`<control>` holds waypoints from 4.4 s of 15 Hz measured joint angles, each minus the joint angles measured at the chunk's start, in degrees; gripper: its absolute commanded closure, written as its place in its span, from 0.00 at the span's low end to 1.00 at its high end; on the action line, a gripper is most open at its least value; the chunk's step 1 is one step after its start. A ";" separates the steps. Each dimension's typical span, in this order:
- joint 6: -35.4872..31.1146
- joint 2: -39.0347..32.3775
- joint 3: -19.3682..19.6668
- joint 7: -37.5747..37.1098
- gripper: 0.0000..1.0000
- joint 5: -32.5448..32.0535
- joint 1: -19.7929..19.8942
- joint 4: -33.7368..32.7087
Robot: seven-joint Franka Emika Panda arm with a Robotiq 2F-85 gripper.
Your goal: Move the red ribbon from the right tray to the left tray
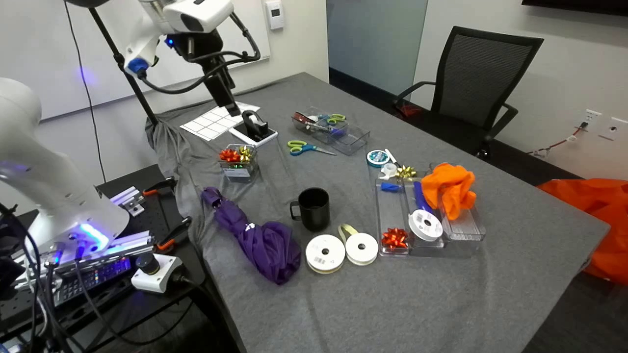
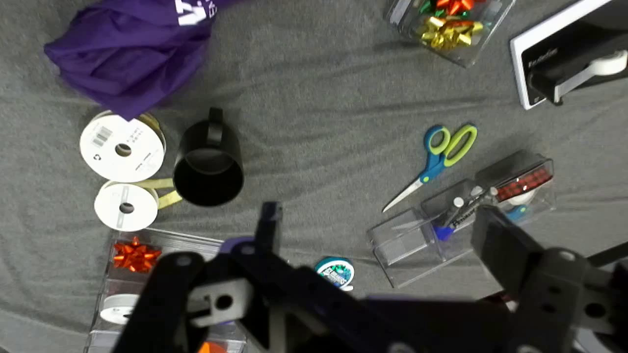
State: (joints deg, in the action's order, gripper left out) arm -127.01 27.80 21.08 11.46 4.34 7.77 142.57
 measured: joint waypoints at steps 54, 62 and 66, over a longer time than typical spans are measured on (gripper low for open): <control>-18.63 -62.05 -6.27 -13.19 0.00 10.31 11.63 -43.70; -19.97 -73.27 -7.26 -17.07 0.00 10.07 13.98 -53.24; -20.14 -77.84 -6.54 -19.38 0.00 9.34 14.93 -58.29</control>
State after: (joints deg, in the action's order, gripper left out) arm -147.14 -50.04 14.53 -7.91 13.68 22.70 84.27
